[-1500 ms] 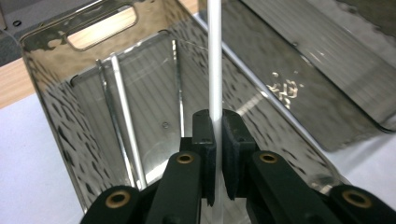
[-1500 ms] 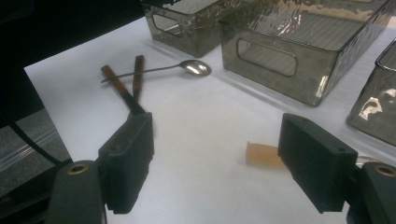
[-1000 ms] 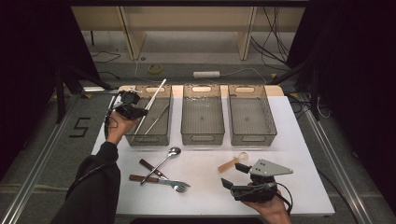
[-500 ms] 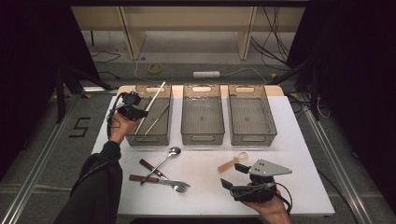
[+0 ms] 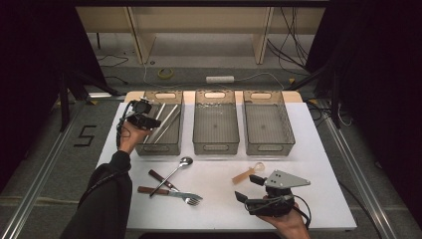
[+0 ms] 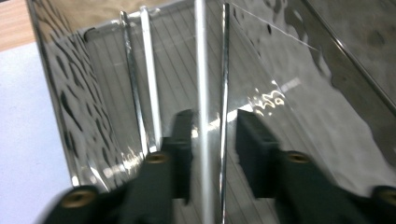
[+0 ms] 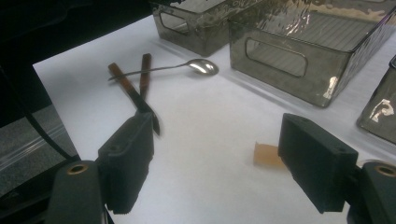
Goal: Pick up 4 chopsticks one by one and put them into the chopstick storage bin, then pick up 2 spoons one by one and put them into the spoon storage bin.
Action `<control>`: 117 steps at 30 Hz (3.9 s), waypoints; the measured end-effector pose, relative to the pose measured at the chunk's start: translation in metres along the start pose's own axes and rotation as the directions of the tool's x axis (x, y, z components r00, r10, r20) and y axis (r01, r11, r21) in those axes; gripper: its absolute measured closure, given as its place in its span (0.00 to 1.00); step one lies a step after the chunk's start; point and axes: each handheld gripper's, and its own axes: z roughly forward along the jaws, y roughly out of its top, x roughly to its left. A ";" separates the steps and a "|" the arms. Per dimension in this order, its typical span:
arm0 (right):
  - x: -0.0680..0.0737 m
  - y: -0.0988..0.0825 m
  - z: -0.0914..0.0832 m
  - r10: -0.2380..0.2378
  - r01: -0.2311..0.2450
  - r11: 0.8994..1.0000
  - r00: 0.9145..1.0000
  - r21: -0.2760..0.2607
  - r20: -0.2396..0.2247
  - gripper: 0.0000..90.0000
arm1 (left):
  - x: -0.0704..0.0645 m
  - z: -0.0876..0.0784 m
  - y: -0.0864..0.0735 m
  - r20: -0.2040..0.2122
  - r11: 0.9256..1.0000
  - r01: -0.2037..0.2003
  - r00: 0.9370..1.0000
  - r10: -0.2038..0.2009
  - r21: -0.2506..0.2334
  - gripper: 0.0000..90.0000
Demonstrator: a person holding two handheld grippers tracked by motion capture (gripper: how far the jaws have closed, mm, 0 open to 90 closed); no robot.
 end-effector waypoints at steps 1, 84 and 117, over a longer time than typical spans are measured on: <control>0.000 0.000 0.000 0.001 -0.001 1.000 1.000 0.001 0.000 0.31 | -0.002 -0.005 0.000 0.010 1.000 0.010 1.000 -0.010 -0.011 0.65; -0.006 0.000 -0.002 0.032 -0.031 0.999 0.999 -0.019 0.009 0.29 | -0.093 -0.068 -0.098 0.190 0.975 -0.206 0.964 0.186 0.086 0.20; 0.000 0.000 -0.003 0.005 -0.005 1.000 1.000 -0.005 0.014 0.29 | -0.099 -0.054 -0.123 0.196 0.929 -0.263 0.957 0.215 0.261 0.74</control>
